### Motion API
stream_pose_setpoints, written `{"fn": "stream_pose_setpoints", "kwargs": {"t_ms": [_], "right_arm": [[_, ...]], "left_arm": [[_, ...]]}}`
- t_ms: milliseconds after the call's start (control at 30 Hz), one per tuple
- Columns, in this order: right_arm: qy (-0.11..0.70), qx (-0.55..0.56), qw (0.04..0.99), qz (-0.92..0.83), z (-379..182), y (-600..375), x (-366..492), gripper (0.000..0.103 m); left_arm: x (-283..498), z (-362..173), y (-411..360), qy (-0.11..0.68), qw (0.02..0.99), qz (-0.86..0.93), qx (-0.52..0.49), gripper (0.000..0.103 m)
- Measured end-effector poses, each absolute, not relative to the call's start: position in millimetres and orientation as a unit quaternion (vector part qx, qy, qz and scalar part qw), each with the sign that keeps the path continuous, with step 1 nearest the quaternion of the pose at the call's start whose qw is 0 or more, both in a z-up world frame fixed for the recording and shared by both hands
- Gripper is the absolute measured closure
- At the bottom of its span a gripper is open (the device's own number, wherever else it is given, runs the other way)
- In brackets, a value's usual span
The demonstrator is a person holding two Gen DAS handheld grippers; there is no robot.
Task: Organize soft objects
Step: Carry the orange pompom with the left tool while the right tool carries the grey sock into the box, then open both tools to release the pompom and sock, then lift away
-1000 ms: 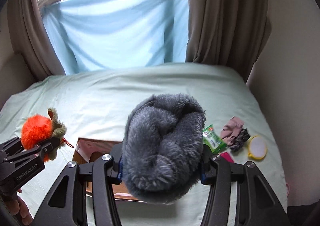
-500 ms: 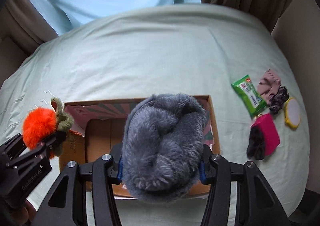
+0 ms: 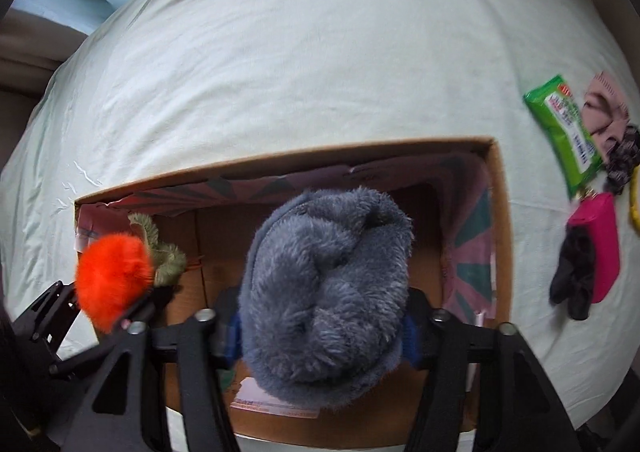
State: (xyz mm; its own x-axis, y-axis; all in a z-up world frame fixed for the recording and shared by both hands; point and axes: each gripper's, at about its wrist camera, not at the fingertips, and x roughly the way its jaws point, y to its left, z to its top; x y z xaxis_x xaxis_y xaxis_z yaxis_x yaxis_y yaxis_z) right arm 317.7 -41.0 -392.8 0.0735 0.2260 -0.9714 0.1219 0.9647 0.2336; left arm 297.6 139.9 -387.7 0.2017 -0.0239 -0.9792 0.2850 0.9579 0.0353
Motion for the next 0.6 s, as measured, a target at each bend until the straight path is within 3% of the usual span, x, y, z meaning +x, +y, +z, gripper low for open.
{"fn": "stream_pose_setpoints", "kwargs": {"t_ms": [67, 100, 600], "right_arm": [[0.679, 0.136, 0.721, 0.033, -393.8, -43.4, 317.0, 0.008], [0.674, 0.137, 0.725, 0.033, -392.4, -44.5, 316.9, 0.006], [0.630, 0.101, 0.769, 0.038, -349.9, -38.3, 306.9, 0.005]], "left_arm": [[294.3, -381.9, 141.7, 0.621, 0.769, -0.112, 0.100, 0.000], [293.1, -380.8, 142.3, 0.623, 0.767, -0.113, 0.101, 0.000], [276.1, -335.5, 160.2, 0.600, 0.788, -0.113, 0.072, 0.000]]}}
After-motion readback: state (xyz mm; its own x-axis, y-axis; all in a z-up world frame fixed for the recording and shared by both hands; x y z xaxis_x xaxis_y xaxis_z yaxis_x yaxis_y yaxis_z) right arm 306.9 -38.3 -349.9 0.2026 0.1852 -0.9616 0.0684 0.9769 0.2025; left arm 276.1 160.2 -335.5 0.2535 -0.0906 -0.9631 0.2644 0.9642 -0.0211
